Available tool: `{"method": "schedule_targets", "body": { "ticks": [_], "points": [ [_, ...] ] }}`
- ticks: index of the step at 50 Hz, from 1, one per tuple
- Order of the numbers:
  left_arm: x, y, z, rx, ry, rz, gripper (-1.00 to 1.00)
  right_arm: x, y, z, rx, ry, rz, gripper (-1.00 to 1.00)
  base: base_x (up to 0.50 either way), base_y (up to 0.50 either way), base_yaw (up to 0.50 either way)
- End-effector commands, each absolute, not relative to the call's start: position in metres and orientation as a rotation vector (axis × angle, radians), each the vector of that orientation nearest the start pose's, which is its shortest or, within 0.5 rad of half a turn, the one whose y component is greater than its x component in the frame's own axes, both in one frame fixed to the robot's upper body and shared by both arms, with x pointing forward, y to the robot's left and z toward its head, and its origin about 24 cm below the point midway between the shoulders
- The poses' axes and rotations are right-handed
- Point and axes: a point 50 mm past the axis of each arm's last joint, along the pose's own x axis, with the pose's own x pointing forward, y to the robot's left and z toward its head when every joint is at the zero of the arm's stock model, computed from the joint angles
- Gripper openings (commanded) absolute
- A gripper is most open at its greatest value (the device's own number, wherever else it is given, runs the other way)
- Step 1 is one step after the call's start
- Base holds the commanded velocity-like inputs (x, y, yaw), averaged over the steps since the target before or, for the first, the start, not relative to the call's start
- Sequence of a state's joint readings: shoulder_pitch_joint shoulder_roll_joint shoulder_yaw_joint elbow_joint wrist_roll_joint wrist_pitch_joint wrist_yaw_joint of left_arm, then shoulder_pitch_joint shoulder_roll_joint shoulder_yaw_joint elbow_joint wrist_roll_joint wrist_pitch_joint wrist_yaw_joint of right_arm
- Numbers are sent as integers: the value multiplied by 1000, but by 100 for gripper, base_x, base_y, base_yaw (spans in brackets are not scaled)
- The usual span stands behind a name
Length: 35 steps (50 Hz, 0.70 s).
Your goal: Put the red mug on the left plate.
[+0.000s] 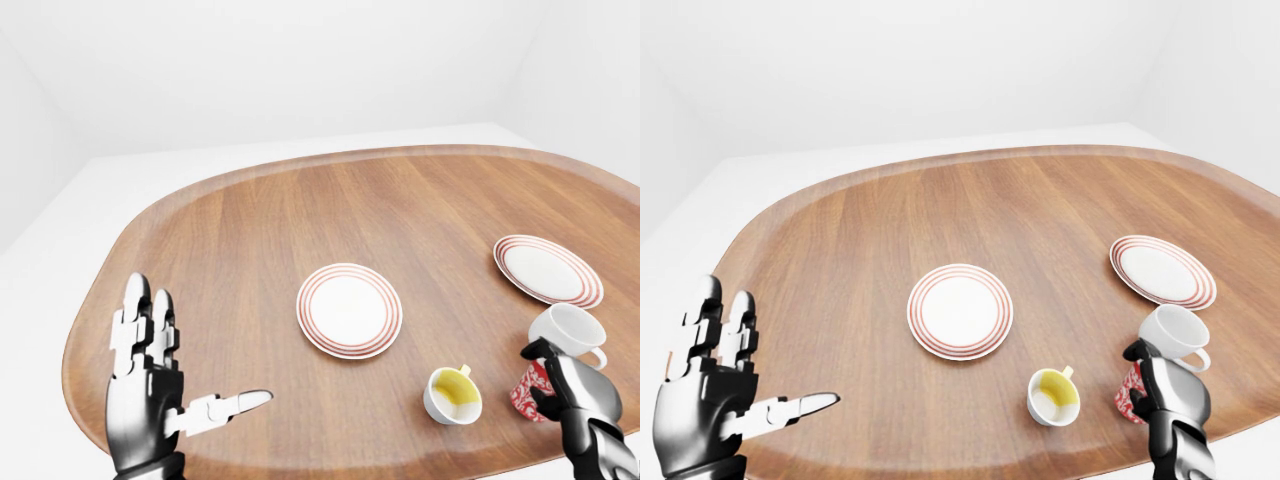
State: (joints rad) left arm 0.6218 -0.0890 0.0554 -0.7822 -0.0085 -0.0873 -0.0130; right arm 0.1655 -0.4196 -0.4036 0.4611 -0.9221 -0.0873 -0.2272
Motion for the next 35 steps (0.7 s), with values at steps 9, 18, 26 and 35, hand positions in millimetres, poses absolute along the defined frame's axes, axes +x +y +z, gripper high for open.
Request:
{"method": "schedule_targets", "body": {
  "ticks": [9,18,26,35],
  "points": [
    [130,185,119,35,-278,246,100,153,-350,-31,-1286,592,-315,-100,0,0,0],
    [130,185,119,35,-279,248,100,153,-350,-28,-1280,584,-319,-100,0,0,0],
    [130,184,119,37,-280,247,100,152,-351,3,-1319,474,-422,-100,0,0,0],
    [130,185,119,34,-279,248,100,139,-347,67,-1356,279,-670,-100,0,0,0]
  ]
}}
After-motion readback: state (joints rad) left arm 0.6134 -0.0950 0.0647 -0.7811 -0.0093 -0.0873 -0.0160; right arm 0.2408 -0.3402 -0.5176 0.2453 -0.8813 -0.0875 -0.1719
